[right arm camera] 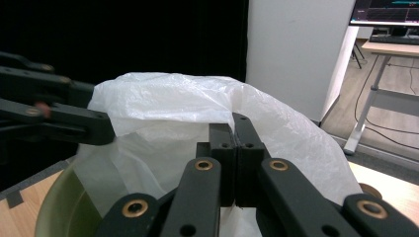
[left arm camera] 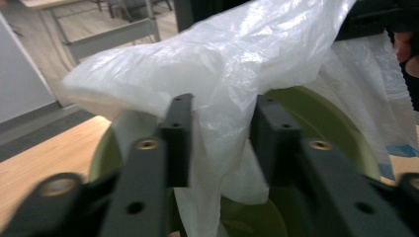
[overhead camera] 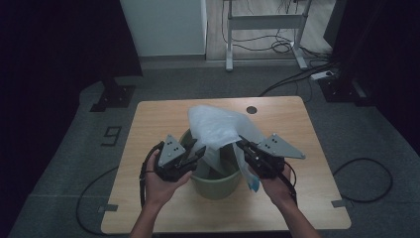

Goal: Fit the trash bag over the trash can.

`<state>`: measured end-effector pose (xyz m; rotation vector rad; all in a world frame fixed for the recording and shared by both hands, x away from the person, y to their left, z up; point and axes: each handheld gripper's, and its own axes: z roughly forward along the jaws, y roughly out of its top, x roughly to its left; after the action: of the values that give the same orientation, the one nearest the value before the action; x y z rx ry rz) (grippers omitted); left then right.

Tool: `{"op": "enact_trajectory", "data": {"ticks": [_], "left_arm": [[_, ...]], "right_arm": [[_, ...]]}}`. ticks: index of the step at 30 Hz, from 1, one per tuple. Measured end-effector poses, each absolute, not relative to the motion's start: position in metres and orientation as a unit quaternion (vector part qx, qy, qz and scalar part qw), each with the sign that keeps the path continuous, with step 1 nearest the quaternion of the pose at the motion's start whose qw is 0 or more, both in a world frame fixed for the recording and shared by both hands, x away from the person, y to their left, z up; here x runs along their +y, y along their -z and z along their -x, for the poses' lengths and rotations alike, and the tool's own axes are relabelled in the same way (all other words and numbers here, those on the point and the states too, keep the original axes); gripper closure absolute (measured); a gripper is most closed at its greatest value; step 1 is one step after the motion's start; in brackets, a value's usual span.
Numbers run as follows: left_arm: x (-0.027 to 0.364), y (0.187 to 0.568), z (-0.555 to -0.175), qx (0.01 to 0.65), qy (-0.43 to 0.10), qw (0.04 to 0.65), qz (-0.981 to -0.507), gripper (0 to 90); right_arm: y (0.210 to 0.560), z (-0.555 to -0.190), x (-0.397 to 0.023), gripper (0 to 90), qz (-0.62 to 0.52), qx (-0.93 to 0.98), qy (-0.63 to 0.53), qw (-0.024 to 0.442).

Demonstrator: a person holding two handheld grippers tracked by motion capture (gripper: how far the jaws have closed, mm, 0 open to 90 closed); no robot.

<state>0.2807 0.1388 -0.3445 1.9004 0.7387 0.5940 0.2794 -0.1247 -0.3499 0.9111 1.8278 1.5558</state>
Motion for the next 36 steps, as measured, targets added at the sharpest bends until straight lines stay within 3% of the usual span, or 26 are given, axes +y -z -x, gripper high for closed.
{"op": "enact_trajectory", "data": {"ticks": [5,12,13,16,19,36], "left_arm": [[0.134,0.348,-0.283,0.288,-0.227,0.48,-0.797,88.4],[0.134,0.355,-0.284,0.292,-0.225,0.48,-0.796,90.0],[0.137,0.356,-0.285,0.298,-0.226,0.481,-0.793,90.0],[0.143,0.359,-0.289,0.315,-0.226,0.483,-0.785,90.0],[0.151,0.362,-0.294,0.332,-0.221,0.482,-0.78,90.0],[0.16,0.365,-0.295,0.348,-0.219,0.486,-0.771,90.0]], "right_arm": [[0.346,-0.278,-0.123,88.4,-0.334,0.681,-0.593,0.271],[0.347,-0.278,-0.121,85.2,-0.328,0.682,-0.597,0.267],[0.348,-0.278,-0.121,80.1,-0.329,0.682,-0.596,0.266],[0.353,-0.273,-0.119,50.4,-0.349,0.678,-0.587,0.273],[0.366,-0.257,-0.12,35.8,-0.363,0.674,-0.585,0.266],[0.417,-0.207,-0.159,29.3,-0.374,0.672,-0.578,0.274]]}}
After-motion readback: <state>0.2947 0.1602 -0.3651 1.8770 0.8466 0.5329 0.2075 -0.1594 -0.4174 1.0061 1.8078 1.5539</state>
